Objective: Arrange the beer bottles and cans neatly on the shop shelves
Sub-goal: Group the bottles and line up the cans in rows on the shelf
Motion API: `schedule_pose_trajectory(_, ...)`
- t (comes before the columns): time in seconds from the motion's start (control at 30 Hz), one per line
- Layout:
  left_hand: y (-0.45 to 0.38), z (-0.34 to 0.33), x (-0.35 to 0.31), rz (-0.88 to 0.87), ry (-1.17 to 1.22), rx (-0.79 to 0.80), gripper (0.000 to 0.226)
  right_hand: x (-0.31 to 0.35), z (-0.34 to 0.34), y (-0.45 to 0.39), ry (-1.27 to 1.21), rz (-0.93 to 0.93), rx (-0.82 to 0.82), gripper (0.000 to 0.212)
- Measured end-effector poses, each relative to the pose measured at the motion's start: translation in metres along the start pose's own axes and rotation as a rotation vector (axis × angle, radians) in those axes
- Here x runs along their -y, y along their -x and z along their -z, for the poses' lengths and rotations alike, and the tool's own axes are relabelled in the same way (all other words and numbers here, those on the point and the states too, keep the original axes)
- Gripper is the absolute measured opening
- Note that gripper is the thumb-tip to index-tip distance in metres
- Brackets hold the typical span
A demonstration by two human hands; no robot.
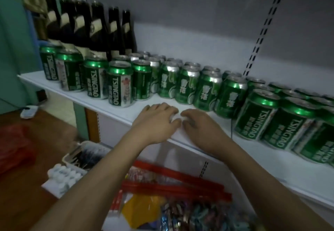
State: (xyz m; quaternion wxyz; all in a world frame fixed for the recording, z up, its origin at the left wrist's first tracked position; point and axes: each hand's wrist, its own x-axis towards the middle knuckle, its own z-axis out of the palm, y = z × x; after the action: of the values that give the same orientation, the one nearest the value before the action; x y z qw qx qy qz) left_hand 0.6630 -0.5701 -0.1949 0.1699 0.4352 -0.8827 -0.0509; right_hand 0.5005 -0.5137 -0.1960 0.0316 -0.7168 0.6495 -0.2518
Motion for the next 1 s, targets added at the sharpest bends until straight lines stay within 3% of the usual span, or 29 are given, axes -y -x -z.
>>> schedule_pose_trajectory(0.13,0.004,-0.005,0.002,-0.038,-0.053,-0.009,0.060,0.003,-0.003,0.001,0.018,-0.027,0.021,0.034)
schedule_pose_trajectory(0.27,0.006,-0.009,0.004,-0.045,-0.037,0.013,0.051,0.006,-0.004,0.004,0.014,-0.068,0.030,0.032)
schedule_pose_trajectory(0.57,0.002,-0.010,0.003,-0.071,-0.038,0.046,0.054,0.017,0.005,0.008,0.006,-0.158,0.055,0.036)
schedule_pose_trajectory(0.73,0.008,-0.006,0.004,-0.096,0.021,-0.008,0.048,0.023,0.007,0.011,-0.039,-0.220,0.057,0.035)
schedule_pose_trajectory(0.83,0.020,0.012,0.020,-0.221,0.179,-0.180,0.036,0.022,0.008,0.011,-0.097,-0.268,0.059,0.030)
schedule_pose_trajectory(0.93,0.032,0.043,0.053,-0.305,0.283,-0.609,0.023,0.029,0.008,0.002,-0.126,-0.257,-0.031,0.022)
schedule_pose_trajectory(1.0,0.034,0.056,0.081,-0.230,0.339,-0.786,0.021,0.045,0.003,-0.010,-0.220,-0.231,-0.116,0.018)
